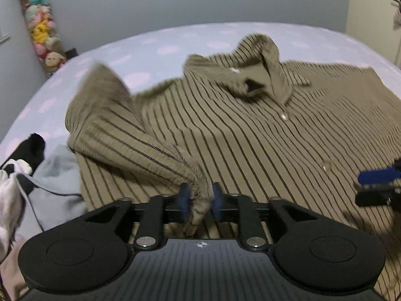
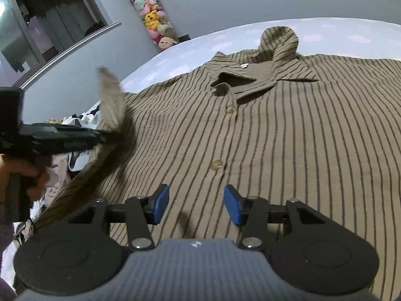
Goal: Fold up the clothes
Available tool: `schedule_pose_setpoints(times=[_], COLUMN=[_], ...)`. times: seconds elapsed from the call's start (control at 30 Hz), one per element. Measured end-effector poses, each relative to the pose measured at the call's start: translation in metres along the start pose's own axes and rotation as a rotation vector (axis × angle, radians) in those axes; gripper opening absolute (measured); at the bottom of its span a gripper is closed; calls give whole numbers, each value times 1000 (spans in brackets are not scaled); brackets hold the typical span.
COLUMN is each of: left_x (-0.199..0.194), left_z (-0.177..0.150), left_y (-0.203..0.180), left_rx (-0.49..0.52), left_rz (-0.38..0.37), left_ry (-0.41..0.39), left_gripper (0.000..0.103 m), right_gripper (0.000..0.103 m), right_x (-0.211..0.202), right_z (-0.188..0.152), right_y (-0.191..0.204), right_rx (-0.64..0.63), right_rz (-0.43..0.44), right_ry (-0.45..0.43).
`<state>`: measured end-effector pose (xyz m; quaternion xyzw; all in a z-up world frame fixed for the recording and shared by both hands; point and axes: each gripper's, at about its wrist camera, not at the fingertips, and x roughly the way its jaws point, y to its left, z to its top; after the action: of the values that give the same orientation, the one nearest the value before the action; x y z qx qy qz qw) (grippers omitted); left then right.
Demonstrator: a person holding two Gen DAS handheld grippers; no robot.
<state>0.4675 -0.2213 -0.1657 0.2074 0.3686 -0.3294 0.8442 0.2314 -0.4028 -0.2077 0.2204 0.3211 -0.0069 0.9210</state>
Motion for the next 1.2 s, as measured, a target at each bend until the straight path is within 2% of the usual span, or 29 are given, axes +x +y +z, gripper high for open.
schedule_pose_setpoints(times=[0.07, 0.13, 0.27, 0.37, 0.43, 0.6, 0.7, 0.77, 0.8, 0.83, 0.9, 0.93, 0.97, 1.1, 1.2], left_x=[-5, -13, -23, -17, -9, 19, 38, 48, 52, 57, 61, 61, 60, 51, 49], left_z=[0, 3, 21, 44, 58, 83, 84, 80, 78, 75, 70, 70, 71, 89, 119], left_y=[1, 3, 26, 55, 80, 144, 176, 191, 198, 203, 208, 209, 210, 213, 213], left_rx=[26, 66, 127, 113, 69, -159, -330, -439, -496, -543, -594, -604, -613, -578, -489], left_rz=[-5, 2, 60, 102, 125, 135, 121, 86, 60, 38, 29, 35, 42, 96, 175], left_ry=[-4, -11, -9, -9, -6, 39, 71, 85, 95, 105, 107, 95, 83, 40, 37], left_gripper=[36, 40, 40, 40, 40, 40, 40, 40, 38, 29, 16, 6, 3, 1, 1], right_gripper=[52, 52, 52, 52, 52, 52, 52, 52, 52, 52, 52, 52, 52, 52, 52], right_x=[0, 1, 2, 4, 6, 10, 13, 16, 16, 17, 18, 18, 18, 18, 17], right_z=[1, 1, 0, -1, -1, -1, -1, -2, -2, -2, -1, -1, -1, -2, -2], right_y=[1, -1, -2, -1, -1, -2, -4, -4, -4, -4, -3, -3, -3, -2, -1], right_rx=[0, 4, 10, 2, -7, -10, -9, -9, -8, -10, -13, -16, -17, -16, -19], right_rz=[1, 0, -8, -13, -16, -26, -29, -31, -31, -32, -32, -32, -33, -31, -30], right_ry=[-1, -3, 1, 7, 8, 9, 11, 11, 9, 7, 1, 0, -1, 0, 1])
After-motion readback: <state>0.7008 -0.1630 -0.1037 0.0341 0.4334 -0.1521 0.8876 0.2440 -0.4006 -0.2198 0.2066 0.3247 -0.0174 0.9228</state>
